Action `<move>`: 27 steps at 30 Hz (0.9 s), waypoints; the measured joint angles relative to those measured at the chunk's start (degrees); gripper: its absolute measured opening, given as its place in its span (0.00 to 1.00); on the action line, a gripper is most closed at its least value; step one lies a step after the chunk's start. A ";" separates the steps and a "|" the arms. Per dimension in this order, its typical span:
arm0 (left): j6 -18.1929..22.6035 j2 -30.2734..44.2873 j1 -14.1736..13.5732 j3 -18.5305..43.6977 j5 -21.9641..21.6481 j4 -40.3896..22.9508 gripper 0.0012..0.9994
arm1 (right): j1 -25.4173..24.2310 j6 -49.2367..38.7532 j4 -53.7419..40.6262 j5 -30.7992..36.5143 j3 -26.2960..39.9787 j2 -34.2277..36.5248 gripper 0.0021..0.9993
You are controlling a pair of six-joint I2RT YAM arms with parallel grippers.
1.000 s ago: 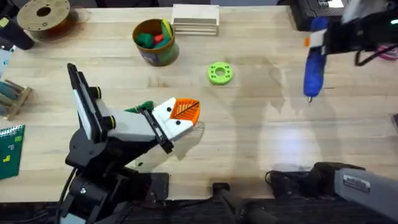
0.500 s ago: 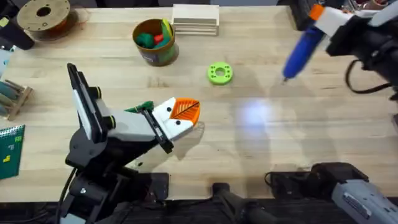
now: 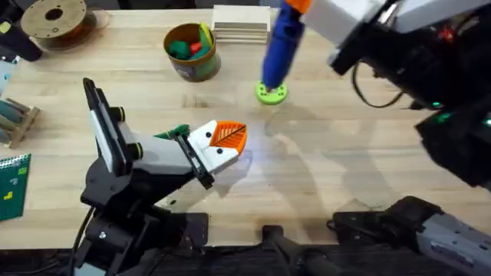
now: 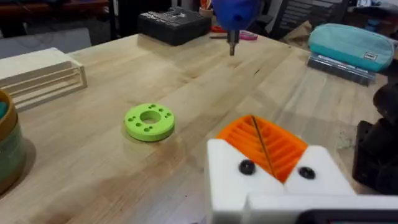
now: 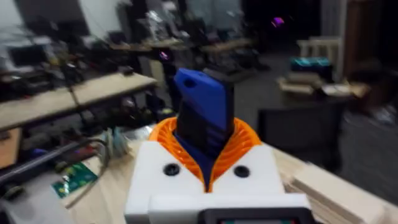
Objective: Pick up the gripper from the table and insert it into the empty holder that is missing its gripper. Then pick up a screw, insert it into the mounting hole, and use the screwdriver to tighten it. Finally, clean up the table by picking up the vegetable and placing it into the bucket.
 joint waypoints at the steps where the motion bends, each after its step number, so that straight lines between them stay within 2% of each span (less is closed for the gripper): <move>1: 0.01 0.00 0.00 0.00 0.00 -0.01 0.00 | 1.59 0.16 2.96 -0.20 0.00 1.10 0.03; 7: 0.01 0.00 0.00 0.00 0.00 -0.01 0.00 | 9.26 0.52 19.27 -0.54 -0.02 8.39 0.03; 11: 0.01 0.00 0.00 0.00 0.00 -0.01 0.00 | 13.02 0.58 25.51 -0.61 -0.02 12.24 0.03; 17: 0.01 0.00 0.00 0.00 0.00 -0.01 0.00 | 15.86 0.58 26.42 -0.79 -0.02 15.27 0.03; 27: 0.01 0.00 0.00 0.00 0.00 0.01 0.00 | 18.41 0.58 26.30 -0.81 -0.02 15.40 0.03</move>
